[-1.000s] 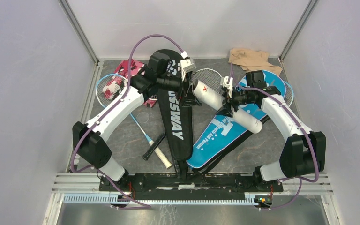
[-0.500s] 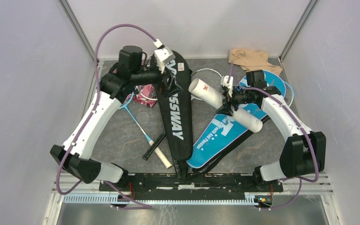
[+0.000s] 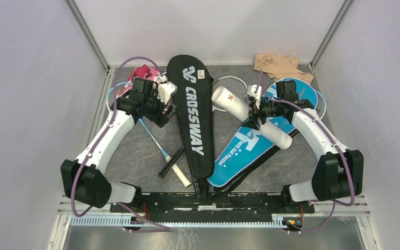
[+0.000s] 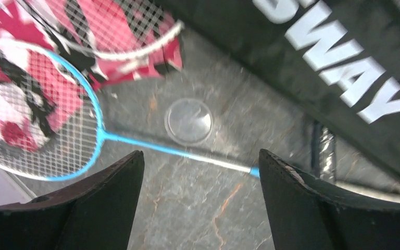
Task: Pack up the badminton gear
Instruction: Close the lid on the shuttle tube.
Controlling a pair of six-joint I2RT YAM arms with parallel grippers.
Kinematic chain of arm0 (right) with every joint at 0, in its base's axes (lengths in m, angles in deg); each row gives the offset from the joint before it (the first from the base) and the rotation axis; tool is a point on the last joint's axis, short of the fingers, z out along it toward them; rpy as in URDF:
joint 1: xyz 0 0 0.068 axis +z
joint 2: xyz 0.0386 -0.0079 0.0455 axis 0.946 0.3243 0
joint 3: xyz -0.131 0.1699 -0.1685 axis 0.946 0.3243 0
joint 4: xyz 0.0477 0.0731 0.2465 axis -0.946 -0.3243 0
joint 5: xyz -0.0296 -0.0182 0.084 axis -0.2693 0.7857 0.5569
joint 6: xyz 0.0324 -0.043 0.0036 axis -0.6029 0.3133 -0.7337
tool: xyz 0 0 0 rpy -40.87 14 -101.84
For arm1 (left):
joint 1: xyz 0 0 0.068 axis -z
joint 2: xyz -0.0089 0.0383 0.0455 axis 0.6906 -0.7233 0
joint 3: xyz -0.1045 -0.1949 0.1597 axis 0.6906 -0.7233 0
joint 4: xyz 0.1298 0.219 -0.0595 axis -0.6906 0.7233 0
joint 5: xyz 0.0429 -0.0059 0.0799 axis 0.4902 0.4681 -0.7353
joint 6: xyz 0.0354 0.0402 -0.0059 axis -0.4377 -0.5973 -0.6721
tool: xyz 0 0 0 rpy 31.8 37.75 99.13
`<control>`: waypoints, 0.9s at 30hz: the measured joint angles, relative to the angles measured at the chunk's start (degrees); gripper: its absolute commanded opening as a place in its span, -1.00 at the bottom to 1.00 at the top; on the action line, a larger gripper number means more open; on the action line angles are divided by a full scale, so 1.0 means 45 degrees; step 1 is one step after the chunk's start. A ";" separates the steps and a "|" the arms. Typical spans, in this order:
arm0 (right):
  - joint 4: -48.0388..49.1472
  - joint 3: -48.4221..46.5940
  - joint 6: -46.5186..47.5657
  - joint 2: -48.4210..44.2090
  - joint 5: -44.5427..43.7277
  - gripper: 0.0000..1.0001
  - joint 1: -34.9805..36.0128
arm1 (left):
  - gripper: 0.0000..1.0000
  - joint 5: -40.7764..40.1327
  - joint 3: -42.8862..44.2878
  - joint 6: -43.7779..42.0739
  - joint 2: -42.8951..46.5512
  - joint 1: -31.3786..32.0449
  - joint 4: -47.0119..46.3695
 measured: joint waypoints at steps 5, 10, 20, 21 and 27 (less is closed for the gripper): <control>0.0078 0.0092 0.0000 -0.0102 0.0063 -0.84 -0.0053 | 0.57 -0.0860 -0.1559 -0.0665 -0.0865 -0.0078 -0.0393; 0.0112 0.0185 -0.0005 -0.0107 0.0063 -0.84 -0.0087 | 0.46 -0.1506 -0.2516 -0.1185 -0.1948 -0.0136 -0.1224; 0.0112 0.0185 -0.0005 -0.0107 0.0151 -0.84 -0.0097 | 0.30 -0.2040 -0.3045 -0.1545 -0.3322 -0.0209 -0.2322; 0.0112 0.0185 -0.0005 -0.0107 0.0155 -0.84 -0.0097 | 0.28 -0.2035 -0.3045 -0.1559 -0.3390 -0.0209 -0.2346; 0.0112 0.0185 0.0000 -0.0107 0.0151 -0.84 -0.0097 | 0.13 -0.1564 -0.3133 -0.1821 -0.3677 -0.0209 -0.2545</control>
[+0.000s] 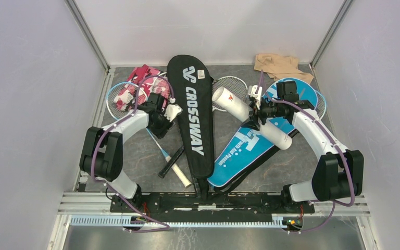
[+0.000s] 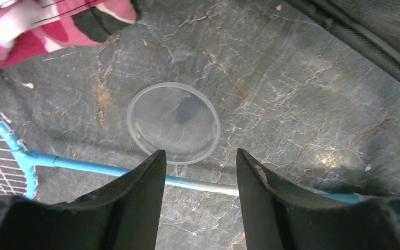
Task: Pack up the badminton gear
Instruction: Close the lid on the shuttle tube.
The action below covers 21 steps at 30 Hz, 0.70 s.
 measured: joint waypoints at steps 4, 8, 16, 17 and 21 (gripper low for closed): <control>-0.0005 0.0005 0.0000 0.0000 0.0000 -0.84 0.0000 | 0.01 0.0379 -0.0112 -0.0151 -0.0228 0.0000 -0.0112; -0.0010 0.0005 0.0005 0.0000 0.0000 -0.84 0.0000 | -0.11 0.0510 -0.0180 -0.0253 -0.0563 0.0000 -0.0267; -0.0019 0.0005 0.0015 0.0000 0.0005 -0.84 -0.0010 | -0.43 0.0763 -0.0219 -0.0403 -0.0767 0.0005 -0.0359; -0.0019 0.0005 0.0015 0.0000 0.0005 -0.84 -0.0010 | -0.47 0.0767 -0.0233 -0.0427 -0.0767 0.0005 -0.0364; -0.0019 0.0005 0.0015 0.0000 0.0005 -0.84 -0.0015 | -0.63 0.0816 -0.0296 -0.0495 -0.0753 0.0005 -0.0398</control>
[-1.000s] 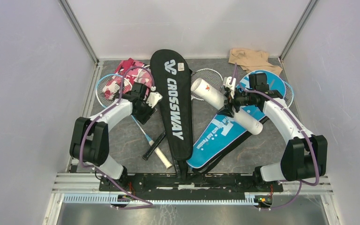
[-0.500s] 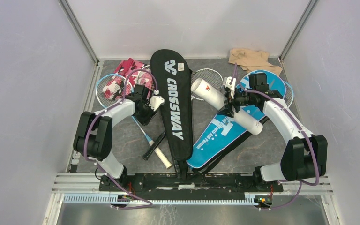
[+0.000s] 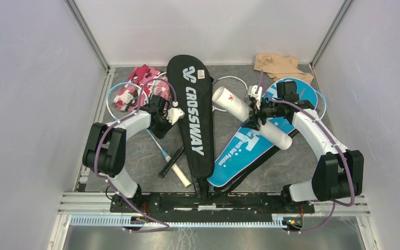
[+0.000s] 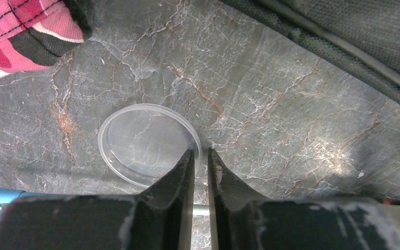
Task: Pack up the badminton gear
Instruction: Close the lid on the shuttle tube.
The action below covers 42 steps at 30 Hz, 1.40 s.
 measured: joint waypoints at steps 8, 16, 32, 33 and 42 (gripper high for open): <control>0.0000 0.0000 -0.0019 0.0000 -0.0049 -0.87 0.0005 | -0.96 0.0534 -0.0068 -0.0073 0.0175 -0.0010 0.0010; 0.0000 0.0000 -0.0019 0.0000 -0.0330 -0.88 0.0005 | -0.96 0.1914 0.0597 0.0393 0.1481 -0.0010 0.0034; -0.0520 -0.0010 0.1098 0.0015 -0.0928 -0.88 0.0777 | -0.96 0.8179 0.3342 0.2589 0.4872 -0.0024 0.0408; -0.0593 -0.0029 0.1243 0.0039 -0.0952 -0.88 0.0860 | -0.96 0.8714 0.3565 0.2764 0.4949 -0.0024 0.0369; -0.1321 -0.0408 0.2501 0.0486 -0.0840 -0.87 0.1234 | -0.96 1.1754 0.4143 0.5076 0.4974 0.0146 -0.0996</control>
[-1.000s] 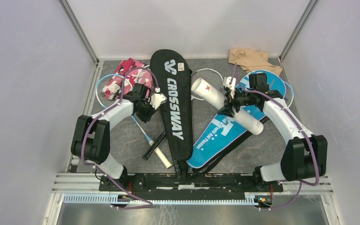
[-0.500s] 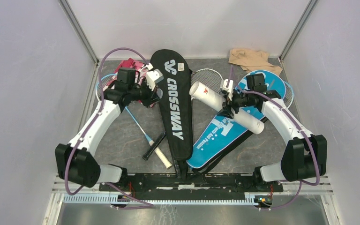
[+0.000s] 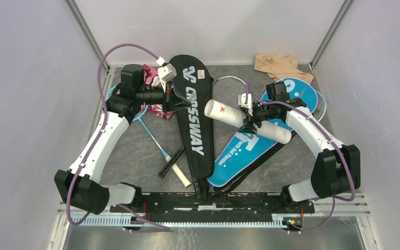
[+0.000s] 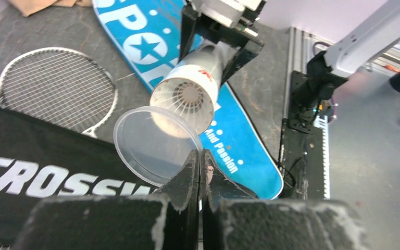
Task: Pack up the badminton gear
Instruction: Close the lid on the shuttle tube.
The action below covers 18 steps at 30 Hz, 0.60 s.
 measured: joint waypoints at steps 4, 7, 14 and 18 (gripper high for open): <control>-0.0233 -0.0228 0.0559 0.0155 0.0170 -0.87 0.0136 | -0.96 0.0529 0.0000 0.0364 -0.0068 0.0355 -0.0301; -0.0287 -0.0272 0.0733 0.0233 0.0175 -0.87 0.0257 | -0.96 0.0612 0.0000 0.0452 -0.0097 0.0665 -0.0379; -0.0243 -0.0335 0.0627 0.0287 0.0170 -0.87 0.0398 | -0.96 0.0369 -0.0185 0.0452 -0.0117 0.1559 -0.0563; -0.0170 -0.0340 0.0476 0.0287 0.0170 -0.87 0.0427 | -0.96 0.0024 -0.0389 0.0432 -0.0121 0.1812 -0.0554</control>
